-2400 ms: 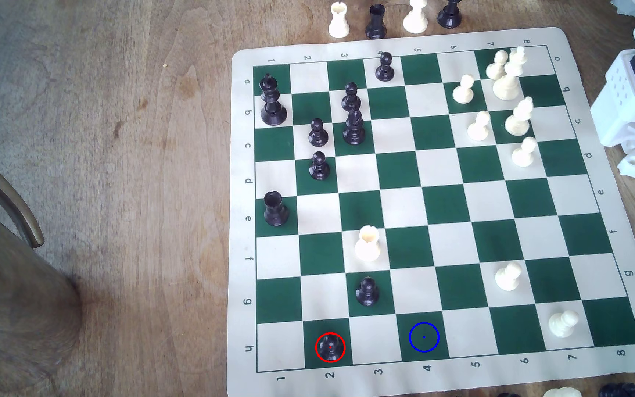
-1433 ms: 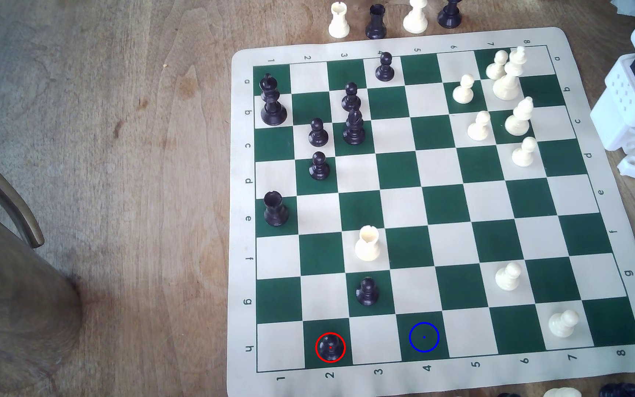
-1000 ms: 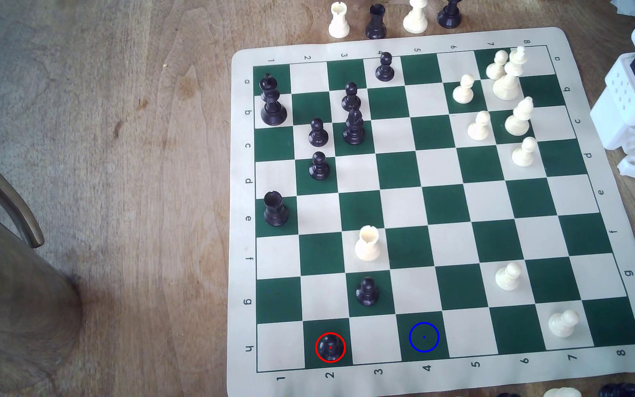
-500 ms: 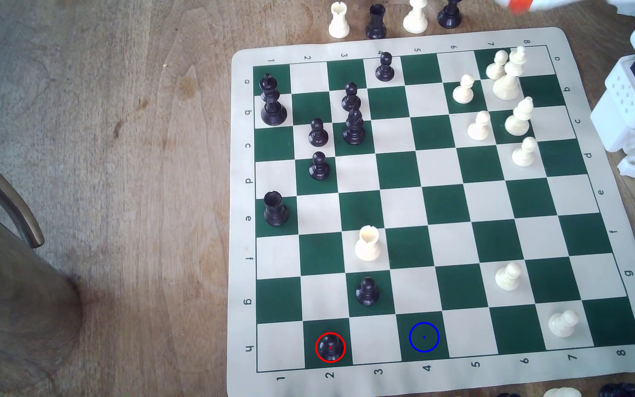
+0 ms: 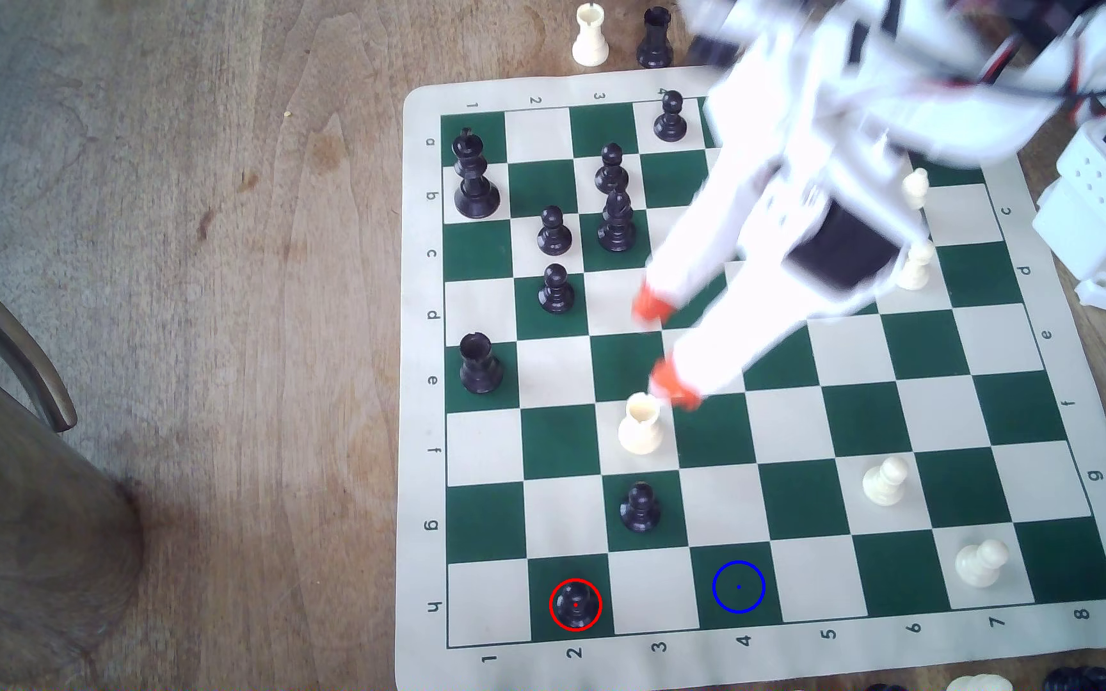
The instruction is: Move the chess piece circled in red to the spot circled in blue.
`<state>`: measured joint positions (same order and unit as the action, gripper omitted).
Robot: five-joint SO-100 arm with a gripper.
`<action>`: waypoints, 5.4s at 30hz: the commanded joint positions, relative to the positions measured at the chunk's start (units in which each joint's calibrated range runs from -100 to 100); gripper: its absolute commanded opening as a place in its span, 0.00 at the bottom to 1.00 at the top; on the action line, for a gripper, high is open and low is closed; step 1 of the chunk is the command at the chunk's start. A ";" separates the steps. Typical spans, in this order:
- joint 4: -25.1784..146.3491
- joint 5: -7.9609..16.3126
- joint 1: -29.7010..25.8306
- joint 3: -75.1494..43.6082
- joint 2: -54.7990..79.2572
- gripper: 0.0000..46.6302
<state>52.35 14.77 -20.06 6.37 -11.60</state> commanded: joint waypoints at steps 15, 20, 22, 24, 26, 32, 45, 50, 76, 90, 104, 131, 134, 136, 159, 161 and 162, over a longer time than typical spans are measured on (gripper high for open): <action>4.98 4.69 -2.82 -26.32 25.53 0.33; 0.47 4.54 -2.35 -26.86 28.84 0.34; -0.75 4.69 -2.82 -26.86 29.35 0.34; -1.41 4.74 -3.05 -26.68 29.35 0.34; -2.72 4.44 -3.13 -26.86 30.11 0.34; -5.50 4.15 -3.13 -26.95 33.76 0.34; -7.63 4.44 -3.68 -28.22 38.43 0.33; -7.55 4.93 -4.62 -27.86 38.60 0.34; -16.07 4.59 -4.15 -21.69 41.49 0.34; -16.97 4.93 -3.60 -21.60 41.32 0.28; -18.12 5.03 -3.29 -21.42 41.23 0.26; -19.02 5.03 -3.21 -20.42 40.72 0.00; -19.10 5.08 -2.66 -20.51 39.79 0.00; -19.10 5.18 -2.35 -20.61 38.85 0.00; -6.08 3.03 -3.68 -2.47 11.18 0.00; -7.47 3.03 -4.38 2.06 9.14 0.00; -8.62 3.13 -4.93 5.60 7.70 0.00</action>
<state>45.98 17.90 -23.75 6.37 5.49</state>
